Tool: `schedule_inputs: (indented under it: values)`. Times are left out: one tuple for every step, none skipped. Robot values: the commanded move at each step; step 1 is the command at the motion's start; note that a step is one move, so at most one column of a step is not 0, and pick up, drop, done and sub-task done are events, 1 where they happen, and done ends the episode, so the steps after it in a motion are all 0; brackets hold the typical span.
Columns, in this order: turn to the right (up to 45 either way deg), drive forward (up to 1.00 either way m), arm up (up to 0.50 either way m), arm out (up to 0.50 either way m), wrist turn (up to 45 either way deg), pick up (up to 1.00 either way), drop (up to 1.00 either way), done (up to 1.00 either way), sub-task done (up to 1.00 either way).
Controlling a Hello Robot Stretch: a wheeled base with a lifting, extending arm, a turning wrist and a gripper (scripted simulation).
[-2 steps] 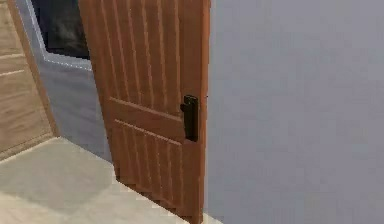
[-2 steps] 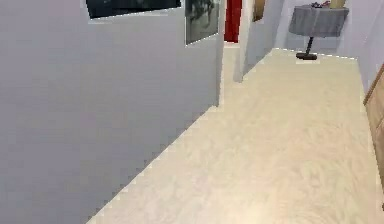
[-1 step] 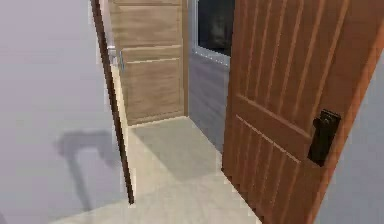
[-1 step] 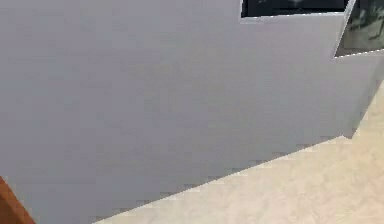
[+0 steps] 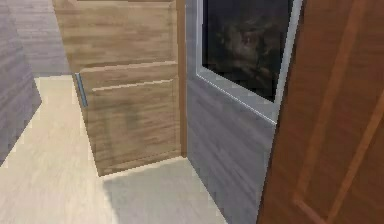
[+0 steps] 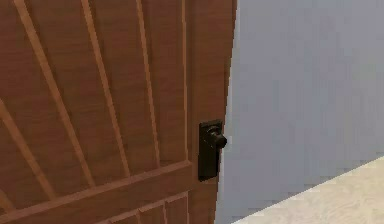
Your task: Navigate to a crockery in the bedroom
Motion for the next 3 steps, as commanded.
schedule_inputs:
  values:
    - [-6.0,0.0,0.0,0.0,0.0,0.0,0.0,0.0,0.0]
    - [0.0,0.25,0.0,0.0,0.0,0.0,0.0,0.0,0.0]
    - [-15.0,0.0,0.0,0.0,0.0,0.0,0.0,0.0,0.0]
